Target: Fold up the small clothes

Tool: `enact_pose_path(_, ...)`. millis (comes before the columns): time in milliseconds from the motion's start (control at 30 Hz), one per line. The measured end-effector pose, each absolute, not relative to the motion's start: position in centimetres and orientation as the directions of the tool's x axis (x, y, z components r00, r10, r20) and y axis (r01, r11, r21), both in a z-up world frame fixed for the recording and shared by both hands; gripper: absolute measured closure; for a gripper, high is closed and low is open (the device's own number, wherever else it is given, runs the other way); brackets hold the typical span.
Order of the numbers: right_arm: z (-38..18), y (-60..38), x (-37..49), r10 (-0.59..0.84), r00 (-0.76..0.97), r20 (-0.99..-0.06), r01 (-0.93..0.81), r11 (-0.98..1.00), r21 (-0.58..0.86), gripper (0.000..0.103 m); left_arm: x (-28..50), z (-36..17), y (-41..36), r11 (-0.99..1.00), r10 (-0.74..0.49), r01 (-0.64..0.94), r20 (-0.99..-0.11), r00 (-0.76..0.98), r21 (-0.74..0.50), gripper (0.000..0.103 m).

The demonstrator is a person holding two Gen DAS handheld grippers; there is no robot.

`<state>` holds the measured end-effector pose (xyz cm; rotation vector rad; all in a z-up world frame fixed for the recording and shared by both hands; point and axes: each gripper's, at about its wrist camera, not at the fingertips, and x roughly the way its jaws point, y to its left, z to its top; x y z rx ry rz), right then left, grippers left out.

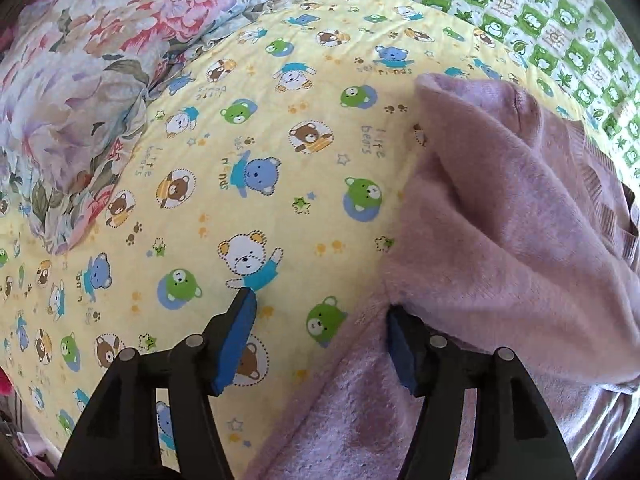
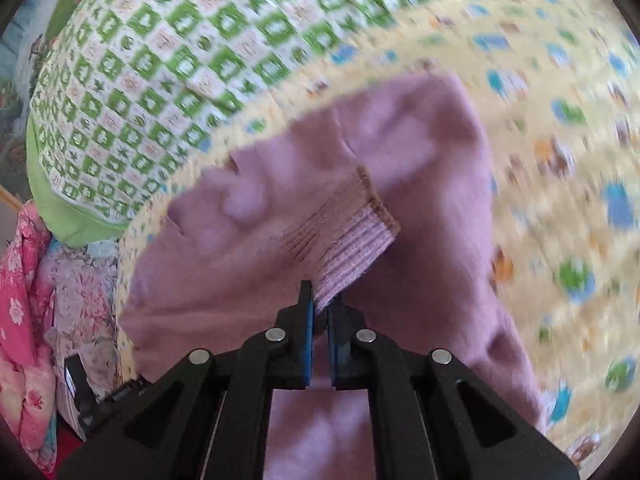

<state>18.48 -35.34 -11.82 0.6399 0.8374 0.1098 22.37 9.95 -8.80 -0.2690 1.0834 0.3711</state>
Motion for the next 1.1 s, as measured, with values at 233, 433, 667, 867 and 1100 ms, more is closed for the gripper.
enact_pose_path(233,-12.0,-37.1,16.5,0.292,0.584,-0.757,0.254,0.82,0.512,0.086,21.3,-8.9,11.6,0.892,0.126,-0.443,-0.896,0.425,-0.085,0.034)
enact_pose_path(433,-7.0,-33.2,16.1,0.321,0.643,-0.695,0.042,0.892,0.45,0.062,19.6,-9.0,13.9,0.886,0.004,-0.421,-0.905,0.426,-0.194,0.033)
enact_pose_path(667,-3.4,-18.2,22.1,0.567,0.492,-0.66,-0.38,0.822,0.424,0.061,15.6,-5.5,13.6,0.888,-0.182,-0.301,-0.868,0.462,-0.346,0.034)
enact_pose_path(867,-3.3,-3.8,28.4,0.579,0.318,-0.75,-0.586,0.742,0.325,0.05,17.4,-4.8,10.8,0.869,-0.252,-0.275,-0.845,0.471,-0.412,0.034)
enact_pose_path(1100,-7.6,4.6,31.9,0.391,0.292,-0.873,-0.656,0.746,0.115,0.046,21.1,-7.8,12.2,0.871,-0.154,-0.364,-0.887,0.434,-0.329,0.033)
